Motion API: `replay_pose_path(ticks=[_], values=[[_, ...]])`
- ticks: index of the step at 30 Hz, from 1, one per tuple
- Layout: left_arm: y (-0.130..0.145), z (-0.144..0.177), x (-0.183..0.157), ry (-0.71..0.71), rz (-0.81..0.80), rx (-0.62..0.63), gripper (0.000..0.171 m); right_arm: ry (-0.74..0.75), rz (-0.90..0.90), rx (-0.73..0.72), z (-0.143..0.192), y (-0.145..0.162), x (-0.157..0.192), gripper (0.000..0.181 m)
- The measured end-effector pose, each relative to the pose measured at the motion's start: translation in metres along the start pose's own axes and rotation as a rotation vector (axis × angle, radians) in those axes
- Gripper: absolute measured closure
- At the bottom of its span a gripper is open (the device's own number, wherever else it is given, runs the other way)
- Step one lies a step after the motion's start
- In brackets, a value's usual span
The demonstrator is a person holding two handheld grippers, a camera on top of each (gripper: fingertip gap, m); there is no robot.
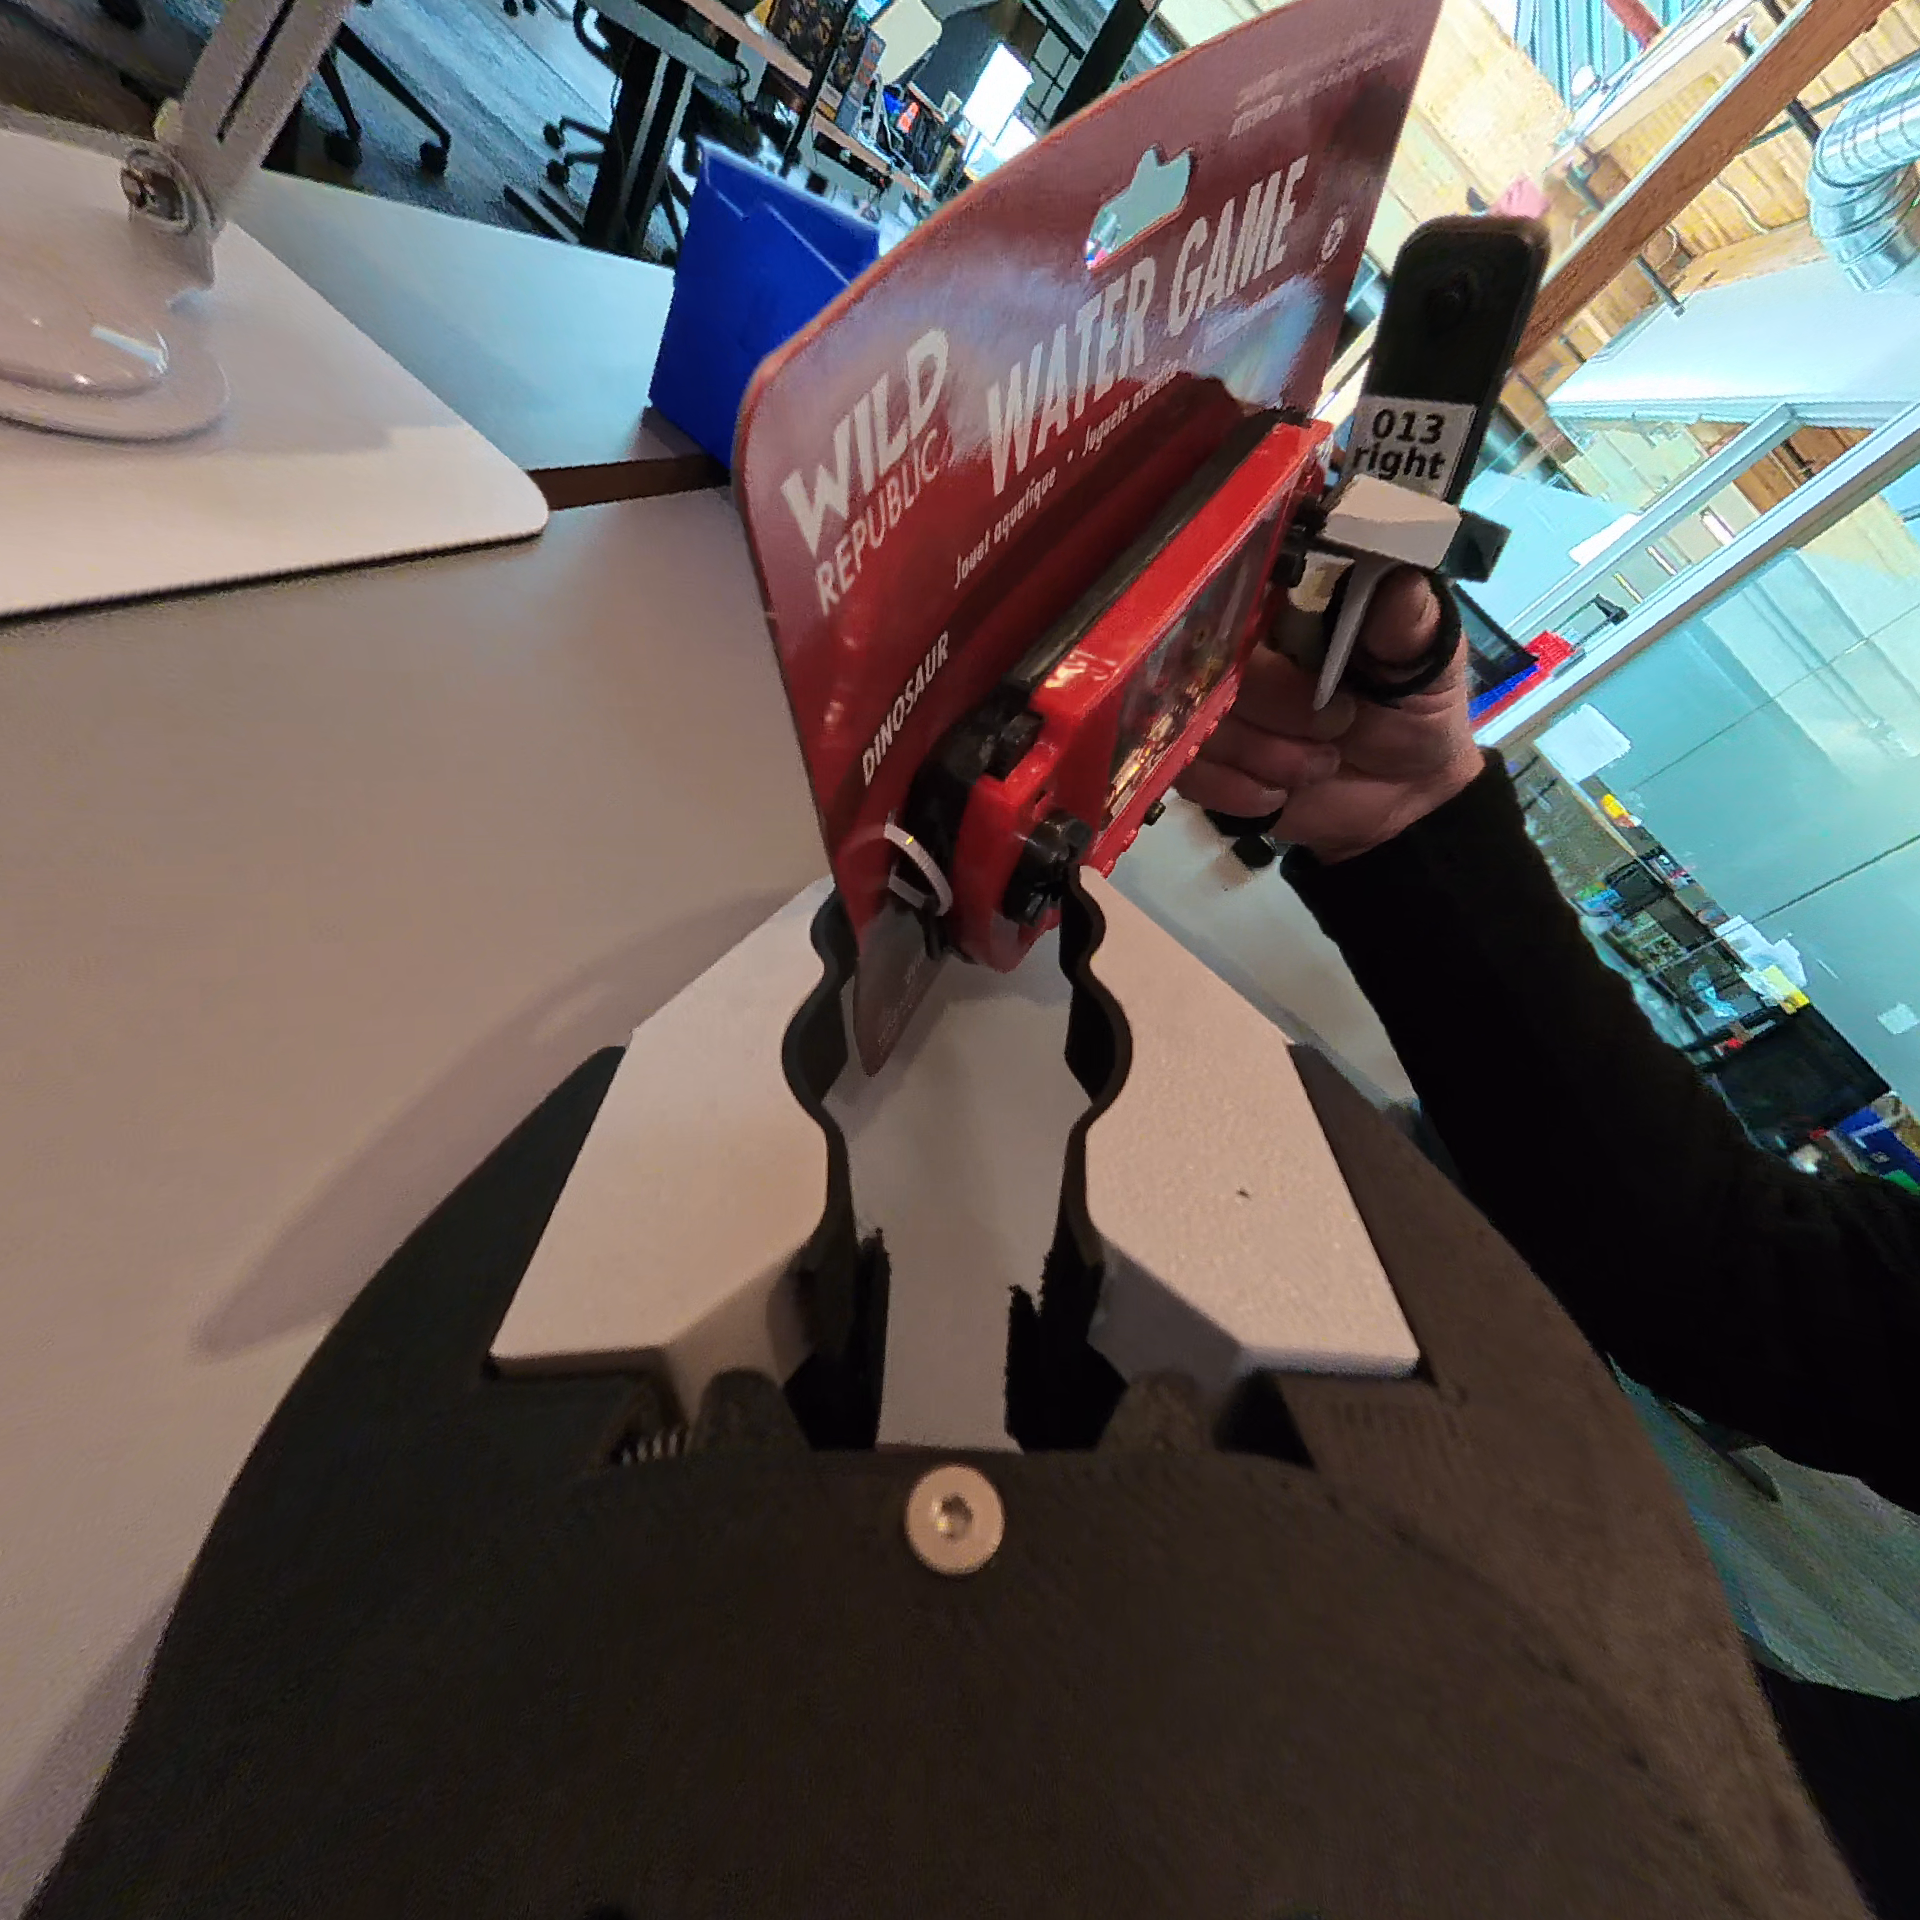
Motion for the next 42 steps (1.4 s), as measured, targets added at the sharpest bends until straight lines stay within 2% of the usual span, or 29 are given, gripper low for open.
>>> replay_pose_path(ticks=[10,15,24,42], values=[[-0.004,0.003,-0.005,-0.028,-0.024,-0.005,0.134,-0.014,0.027,-0.015,0.001,0.000,0.002,0.158],[-0.006,0.004,-0.006,-0.041,-0.030,-0.016,0.134,-0.028,0.012,-0.044,0.001,0.001,-0.001,0.155],[-0.010,0.006,-0.012,-0.064,-0.041,-0.008,0.134,-0.049,0.019,0.056,-0.009,0.009,-0.002,0.153],[-0.022,0.012,-0.018,-0.064,-0.060,-0.027,0.134,-0.058,0.052,0.045,-0.009,0.008,0.001,0.157]])
Point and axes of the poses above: each gripper's, where its closed fingertips meet, z back along the fingers, y out of its underside, x = y × z across the jaws, the point moved 9 cm from there along z, back along the fingers, and after that the axes turned 15 degrees about x, right-handed, at the moved point
